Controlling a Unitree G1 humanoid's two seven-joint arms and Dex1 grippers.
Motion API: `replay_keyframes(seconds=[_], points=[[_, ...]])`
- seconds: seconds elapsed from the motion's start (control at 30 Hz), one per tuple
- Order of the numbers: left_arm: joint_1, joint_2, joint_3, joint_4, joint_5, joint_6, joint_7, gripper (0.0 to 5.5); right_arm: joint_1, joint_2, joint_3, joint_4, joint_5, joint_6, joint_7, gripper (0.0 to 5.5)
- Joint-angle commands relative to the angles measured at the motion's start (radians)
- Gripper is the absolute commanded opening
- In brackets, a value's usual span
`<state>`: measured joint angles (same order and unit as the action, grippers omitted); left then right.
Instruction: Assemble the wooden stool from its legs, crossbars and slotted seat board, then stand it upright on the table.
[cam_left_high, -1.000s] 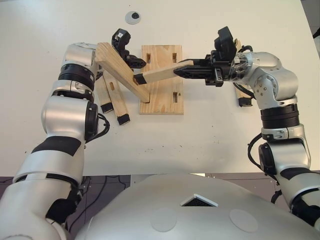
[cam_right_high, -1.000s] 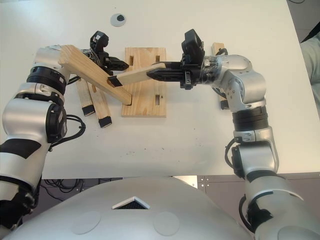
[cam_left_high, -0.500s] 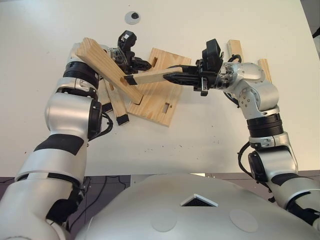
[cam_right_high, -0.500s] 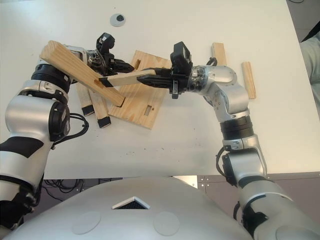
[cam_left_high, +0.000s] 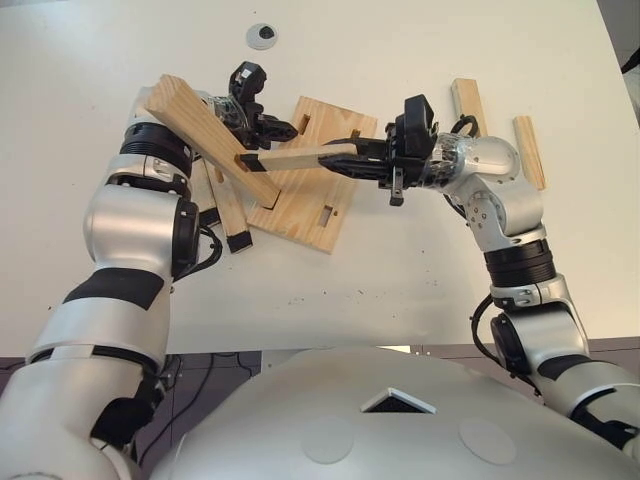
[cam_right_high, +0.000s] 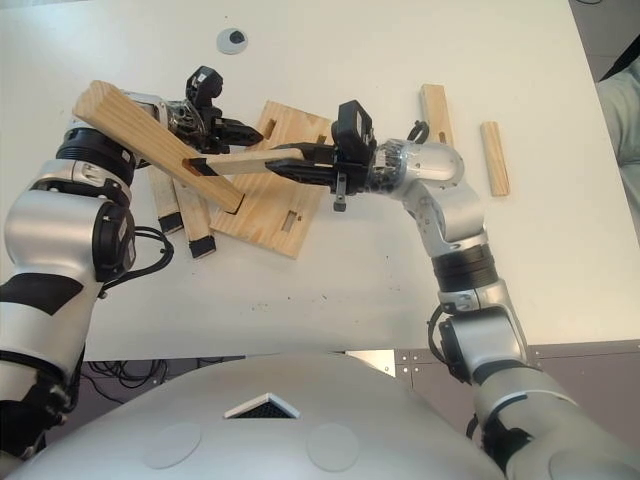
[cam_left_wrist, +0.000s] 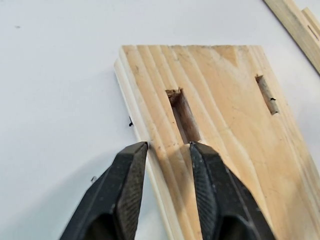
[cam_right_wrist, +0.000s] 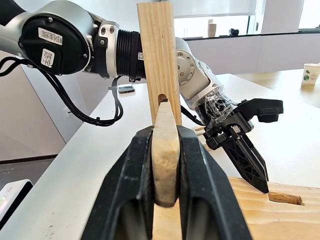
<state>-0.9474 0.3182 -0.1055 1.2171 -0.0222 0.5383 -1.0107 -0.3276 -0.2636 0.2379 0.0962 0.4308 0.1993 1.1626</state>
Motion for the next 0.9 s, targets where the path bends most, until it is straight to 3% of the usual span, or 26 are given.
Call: replay_keyframes(seconds=[0.03,0.63,0.9], points=[[0.018,-0.042,-0.014,0.023,0.028,0.025,0.025,1.5,0.003,0.059,0.032,-0.036,-0.007,0.017,-0.052,0.41],[0.051,-0.019,-0.004,0.035,0.034,0.031,0.025,1.5,0.068,0.059,0.027,-0.164,0.058,0.1,-0.114,0.41],[0.047,-0.026,0.011,0.037,0.021,0.049,0.026,1.5,0.09,0.056,0.133,-0.038,-0.111,-0.101,-0.093,0.41]])
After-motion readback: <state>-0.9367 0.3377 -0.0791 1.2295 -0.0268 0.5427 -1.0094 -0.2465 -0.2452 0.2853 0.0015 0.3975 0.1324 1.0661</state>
